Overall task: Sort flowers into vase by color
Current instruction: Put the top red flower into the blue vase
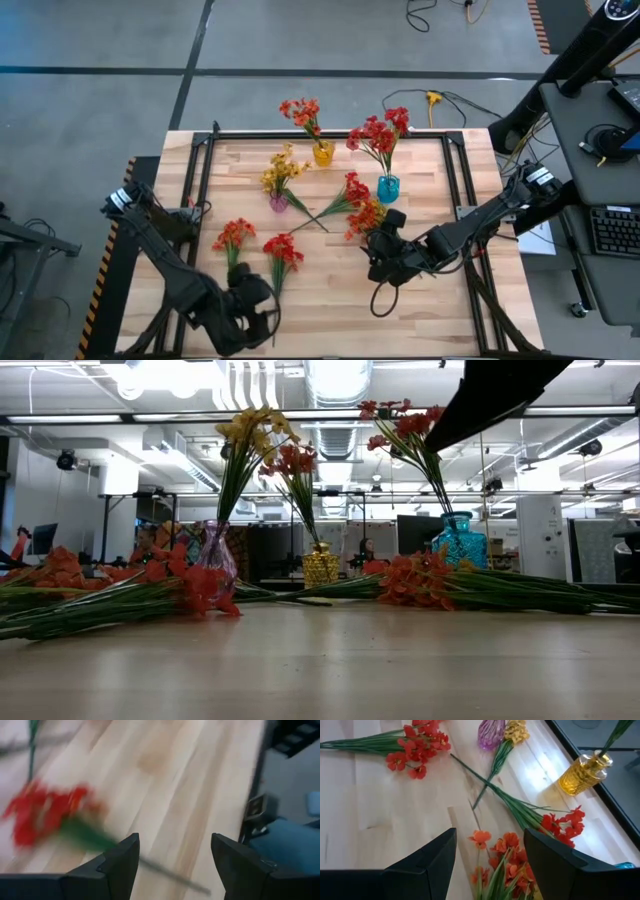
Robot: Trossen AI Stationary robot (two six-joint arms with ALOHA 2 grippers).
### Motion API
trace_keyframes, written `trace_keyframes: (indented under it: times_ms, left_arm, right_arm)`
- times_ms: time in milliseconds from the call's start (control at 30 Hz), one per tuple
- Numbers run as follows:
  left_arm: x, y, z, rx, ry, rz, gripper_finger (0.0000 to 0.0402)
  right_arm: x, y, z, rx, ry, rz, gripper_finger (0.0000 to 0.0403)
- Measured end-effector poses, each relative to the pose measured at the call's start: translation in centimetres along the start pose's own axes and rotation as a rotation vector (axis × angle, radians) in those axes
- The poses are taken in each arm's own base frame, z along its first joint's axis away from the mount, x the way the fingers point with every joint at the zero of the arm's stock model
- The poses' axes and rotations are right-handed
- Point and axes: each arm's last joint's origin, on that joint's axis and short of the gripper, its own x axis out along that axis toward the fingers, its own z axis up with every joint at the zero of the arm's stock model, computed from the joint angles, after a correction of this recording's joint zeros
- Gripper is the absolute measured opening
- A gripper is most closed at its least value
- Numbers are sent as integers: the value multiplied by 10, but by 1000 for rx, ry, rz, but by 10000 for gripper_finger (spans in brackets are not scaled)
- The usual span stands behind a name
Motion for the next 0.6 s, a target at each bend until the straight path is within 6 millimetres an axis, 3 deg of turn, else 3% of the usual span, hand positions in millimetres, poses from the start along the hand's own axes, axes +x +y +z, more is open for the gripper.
trace_keyframes:
  times_ms: [267,600]
  left_arm:
    - [2,5,-11,-114,160,145,229]
    - [13,26,-25,-167,192,256,229]
  right_arm:
    - [0,-1,1,-21,-24,-40,224]
    - [2,-3,1,-19,-22,-46,224]
